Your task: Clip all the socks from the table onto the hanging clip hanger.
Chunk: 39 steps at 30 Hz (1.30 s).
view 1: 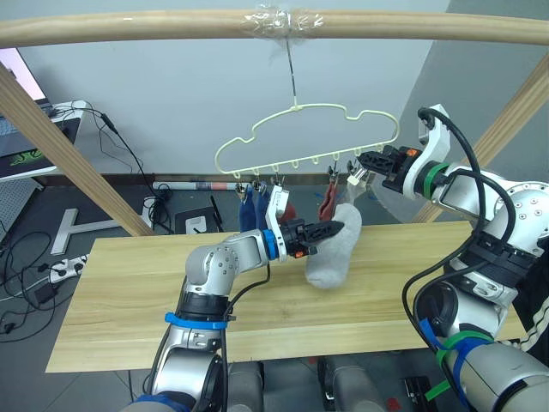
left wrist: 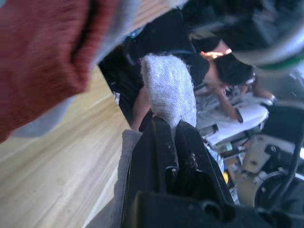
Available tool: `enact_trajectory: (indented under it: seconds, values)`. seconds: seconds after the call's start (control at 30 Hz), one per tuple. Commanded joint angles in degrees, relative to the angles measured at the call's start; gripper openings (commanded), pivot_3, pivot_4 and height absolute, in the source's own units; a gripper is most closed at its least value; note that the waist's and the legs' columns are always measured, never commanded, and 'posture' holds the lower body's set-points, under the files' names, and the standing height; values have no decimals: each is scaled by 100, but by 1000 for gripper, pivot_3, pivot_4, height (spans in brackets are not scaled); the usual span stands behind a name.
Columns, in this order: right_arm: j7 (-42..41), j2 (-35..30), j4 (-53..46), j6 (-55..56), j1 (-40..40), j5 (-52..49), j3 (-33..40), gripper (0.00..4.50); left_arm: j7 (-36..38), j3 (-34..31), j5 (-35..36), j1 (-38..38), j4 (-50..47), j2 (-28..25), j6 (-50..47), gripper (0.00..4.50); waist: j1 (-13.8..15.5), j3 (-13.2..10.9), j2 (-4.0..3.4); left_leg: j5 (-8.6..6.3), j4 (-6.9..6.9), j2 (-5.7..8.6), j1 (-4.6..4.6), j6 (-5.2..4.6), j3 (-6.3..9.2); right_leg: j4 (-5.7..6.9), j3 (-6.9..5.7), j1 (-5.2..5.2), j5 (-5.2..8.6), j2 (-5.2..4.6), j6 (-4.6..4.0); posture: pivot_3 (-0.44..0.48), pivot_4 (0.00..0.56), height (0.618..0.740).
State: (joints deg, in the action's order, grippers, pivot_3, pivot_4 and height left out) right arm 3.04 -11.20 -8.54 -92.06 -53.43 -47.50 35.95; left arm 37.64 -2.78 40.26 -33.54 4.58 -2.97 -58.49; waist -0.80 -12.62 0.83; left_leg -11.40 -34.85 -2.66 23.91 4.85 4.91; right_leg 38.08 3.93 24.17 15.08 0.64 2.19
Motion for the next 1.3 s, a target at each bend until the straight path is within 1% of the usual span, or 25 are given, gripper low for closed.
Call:
enact_trajectory:
  seconds: [0.03,0.2,0.4,0.47,0.77,0.97,1.13,1.3]
  values:
    - [438,-144,-51,-44,63,-874,-40,0,-103,-165,179,-291,234,189,70,45,-7,0,0,0,0,0,1,0,0,-1,0,0,0,0,0,58,223,740]
    - [972,-292,-2,-44,220,-1622,-151,0,-37,-283,202,-621,577,339,210,45,-41,-2,0,0,0,1,1,0,0,-1,0,1,2,0,3,56,224,740]
    - [1448,-420,80,-44,305,-2168,-187,0,-16,-468,317,-830,723,393,200,45,-73,-3,-1,0,0,1,2,0,-1,-3,1,1,3,0,5,56,224,740]
    - [1566,-468,113,-44,327,-2298,-197,0,20,-483,363,-826,702,372,172,45,-74,-3,-1,0,0,1,2,0,-1,-4,1,1,3,0,5,54,216,740]
    - [1877,-679,346,-44,223,-2587,-155,0,42,-512,714,-550,253,114,-247,45,-73,-3,0,0,1,1,4,0,0,-6,0,0,3,0,6,57,211,740]
    - [2130,-627,470,-18,193,-2894,-123,0,-48,-496,793,-538,240,160,-156,45,-65,-2,0,0,-1,2,5,0,-1,-6,1,0,3,0,6,65,202,740]
    - [2562,-598,588,228,283,-3477,-214,0,-68,-454,730,-598,327,241,7,45,-65,-2,0,0,0,2,6,0,0,-6,0,0,3,0,5,67,202,740]
    - [3105,-785,740,723,443,-4327,-536,0,-82,-434,706,-669,408,295,126,45,-67,-3,0,0,0,2,6,0,-1,-7,1,1,3,0,5,68,206,740]
